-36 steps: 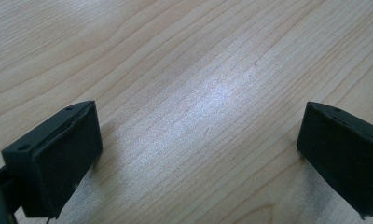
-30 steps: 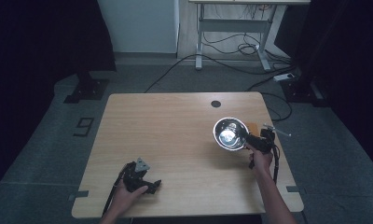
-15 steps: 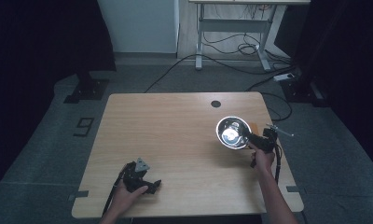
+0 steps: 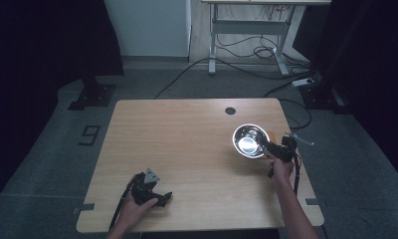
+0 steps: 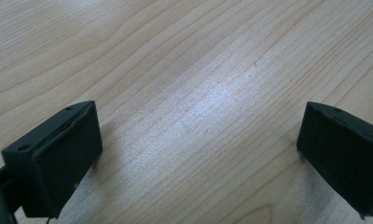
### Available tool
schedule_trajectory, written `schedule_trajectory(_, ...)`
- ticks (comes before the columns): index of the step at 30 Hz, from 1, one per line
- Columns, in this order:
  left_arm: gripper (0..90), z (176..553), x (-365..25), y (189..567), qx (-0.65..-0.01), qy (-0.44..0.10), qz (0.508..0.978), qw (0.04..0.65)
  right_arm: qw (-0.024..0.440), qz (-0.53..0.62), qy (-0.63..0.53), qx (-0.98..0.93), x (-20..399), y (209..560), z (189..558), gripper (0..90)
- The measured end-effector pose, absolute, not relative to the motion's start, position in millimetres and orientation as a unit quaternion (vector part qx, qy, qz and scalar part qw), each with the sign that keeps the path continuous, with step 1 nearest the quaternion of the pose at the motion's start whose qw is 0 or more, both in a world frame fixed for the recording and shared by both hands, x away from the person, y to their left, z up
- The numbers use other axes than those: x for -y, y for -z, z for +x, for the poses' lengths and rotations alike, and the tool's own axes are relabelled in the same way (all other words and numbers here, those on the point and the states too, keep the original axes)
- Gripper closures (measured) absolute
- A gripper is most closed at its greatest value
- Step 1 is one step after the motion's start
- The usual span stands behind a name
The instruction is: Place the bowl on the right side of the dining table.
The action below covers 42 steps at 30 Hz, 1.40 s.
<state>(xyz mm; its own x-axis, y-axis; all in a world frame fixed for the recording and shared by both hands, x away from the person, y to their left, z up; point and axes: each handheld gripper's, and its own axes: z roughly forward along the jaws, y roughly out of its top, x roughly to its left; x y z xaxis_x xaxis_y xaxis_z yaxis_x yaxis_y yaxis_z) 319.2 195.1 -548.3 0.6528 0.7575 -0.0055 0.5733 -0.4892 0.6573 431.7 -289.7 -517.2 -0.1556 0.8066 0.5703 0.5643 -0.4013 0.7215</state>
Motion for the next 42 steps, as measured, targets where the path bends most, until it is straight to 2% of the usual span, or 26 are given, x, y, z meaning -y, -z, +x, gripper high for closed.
schedule_trajectory(42, 0.0, 319, -195, 548, -0.391, -0.144, 0.851, 0.32, 0.134, 0.671, -0.528, -0.504, 323, 525, 436, 83.7)
